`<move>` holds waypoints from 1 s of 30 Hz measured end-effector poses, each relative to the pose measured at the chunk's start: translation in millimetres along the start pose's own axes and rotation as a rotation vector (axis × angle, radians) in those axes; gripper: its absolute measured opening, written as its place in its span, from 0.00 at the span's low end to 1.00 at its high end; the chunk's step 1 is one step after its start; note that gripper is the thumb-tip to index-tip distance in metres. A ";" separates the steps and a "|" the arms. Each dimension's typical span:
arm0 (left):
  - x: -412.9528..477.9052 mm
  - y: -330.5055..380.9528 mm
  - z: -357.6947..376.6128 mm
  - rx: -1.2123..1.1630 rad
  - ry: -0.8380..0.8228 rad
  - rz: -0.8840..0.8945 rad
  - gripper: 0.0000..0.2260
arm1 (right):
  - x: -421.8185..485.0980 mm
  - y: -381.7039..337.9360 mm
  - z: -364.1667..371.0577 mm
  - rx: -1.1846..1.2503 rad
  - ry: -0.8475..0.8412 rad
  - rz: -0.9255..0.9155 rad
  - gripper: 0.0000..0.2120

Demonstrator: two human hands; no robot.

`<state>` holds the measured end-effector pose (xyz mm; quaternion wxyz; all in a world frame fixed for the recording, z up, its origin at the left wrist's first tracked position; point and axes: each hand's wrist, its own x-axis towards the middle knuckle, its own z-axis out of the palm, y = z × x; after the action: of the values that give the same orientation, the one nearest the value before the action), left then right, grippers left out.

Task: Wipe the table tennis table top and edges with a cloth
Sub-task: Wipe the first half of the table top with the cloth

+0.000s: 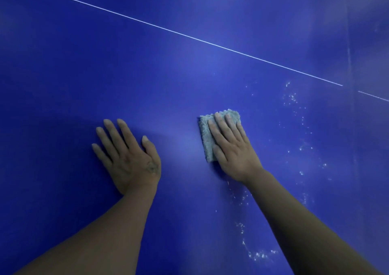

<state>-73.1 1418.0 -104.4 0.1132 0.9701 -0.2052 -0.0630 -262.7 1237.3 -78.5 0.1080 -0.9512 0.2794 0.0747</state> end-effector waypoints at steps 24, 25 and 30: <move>0.3 4.1 3.1 0.022 0.012 0.005 0.33 | 86.3 110.6 -22.1 0.104 0.127 0.570 0.33; 0.8 3.9 2.8 0.024 0.007 0.000 0.33 | 88.6 107.8 -21.4 0.099 0.120 0.589 0.32; 1.4 5.0 1.9 0.048 -0.010 -0.003 0.33 | 147.8 49.2 -19.8 0.095 0.145 0.456 0.33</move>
<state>-74.1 1412.5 -105.1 0.0889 0.9726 -0.2056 -0.0630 -164.9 1116.0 -97.4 0.1124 -0.8603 0.4971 0.0153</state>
